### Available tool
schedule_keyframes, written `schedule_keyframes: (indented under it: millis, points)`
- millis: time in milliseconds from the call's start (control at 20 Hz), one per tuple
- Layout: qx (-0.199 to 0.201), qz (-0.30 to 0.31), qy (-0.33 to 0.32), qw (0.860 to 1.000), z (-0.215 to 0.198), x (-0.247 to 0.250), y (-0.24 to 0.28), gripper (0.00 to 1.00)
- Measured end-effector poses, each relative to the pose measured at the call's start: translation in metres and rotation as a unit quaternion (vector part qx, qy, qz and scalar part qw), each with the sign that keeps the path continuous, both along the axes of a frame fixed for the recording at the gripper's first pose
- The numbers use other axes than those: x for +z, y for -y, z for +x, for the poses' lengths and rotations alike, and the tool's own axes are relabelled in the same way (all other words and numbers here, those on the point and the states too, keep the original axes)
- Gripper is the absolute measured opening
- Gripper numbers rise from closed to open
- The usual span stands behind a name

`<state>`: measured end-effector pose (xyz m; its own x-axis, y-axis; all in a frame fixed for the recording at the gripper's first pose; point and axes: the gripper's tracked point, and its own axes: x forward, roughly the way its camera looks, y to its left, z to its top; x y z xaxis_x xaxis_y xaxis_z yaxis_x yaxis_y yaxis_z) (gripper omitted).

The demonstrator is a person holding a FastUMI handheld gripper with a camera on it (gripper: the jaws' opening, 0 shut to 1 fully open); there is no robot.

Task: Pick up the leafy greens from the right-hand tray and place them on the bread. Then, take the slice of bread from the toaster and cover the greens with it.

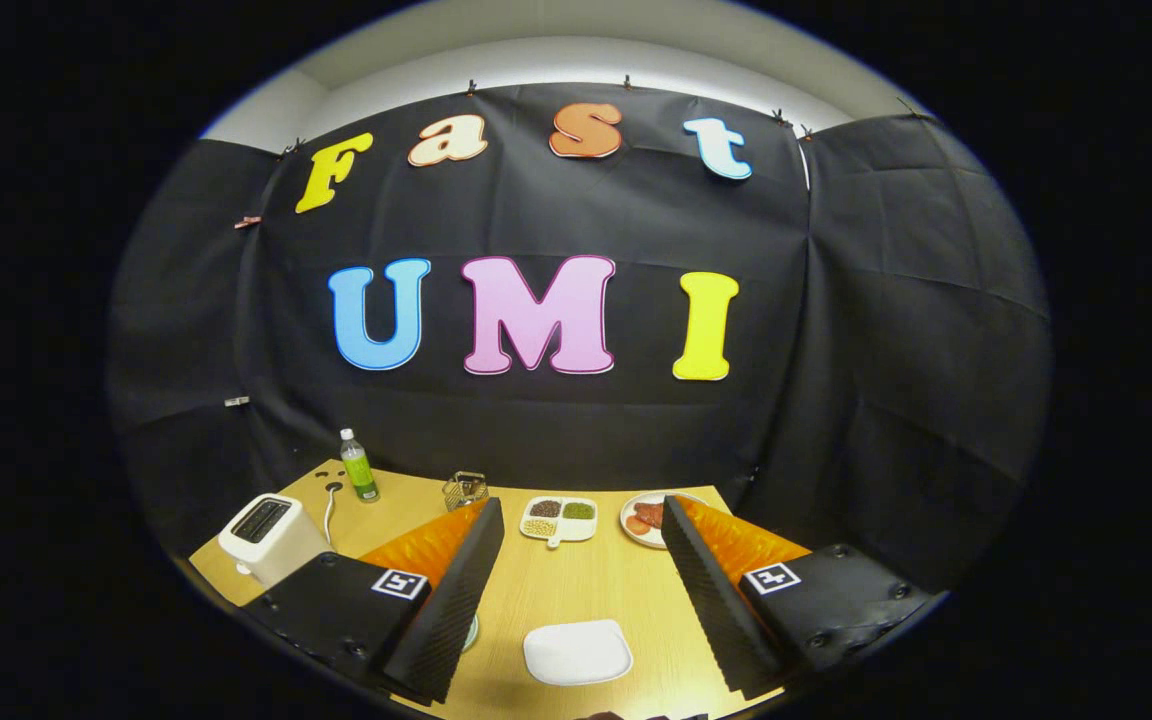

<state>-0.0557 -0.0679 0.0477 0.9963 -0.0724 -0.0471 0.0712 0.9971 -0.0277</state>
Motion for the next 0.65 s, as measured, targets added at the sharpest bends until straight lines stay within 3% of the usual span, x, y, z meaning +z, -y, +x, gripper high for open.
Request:
schedule_keyframes:
  millis: [250, 650]
  points:
    - [-0.035, -0.002, -0.009, 0.999, -0.017, -0.010, -0.021, 0.99]
    - [-0.027, -0.001, -0.005, 1.000, -0.023, -0.016, -0.071, 0.98]
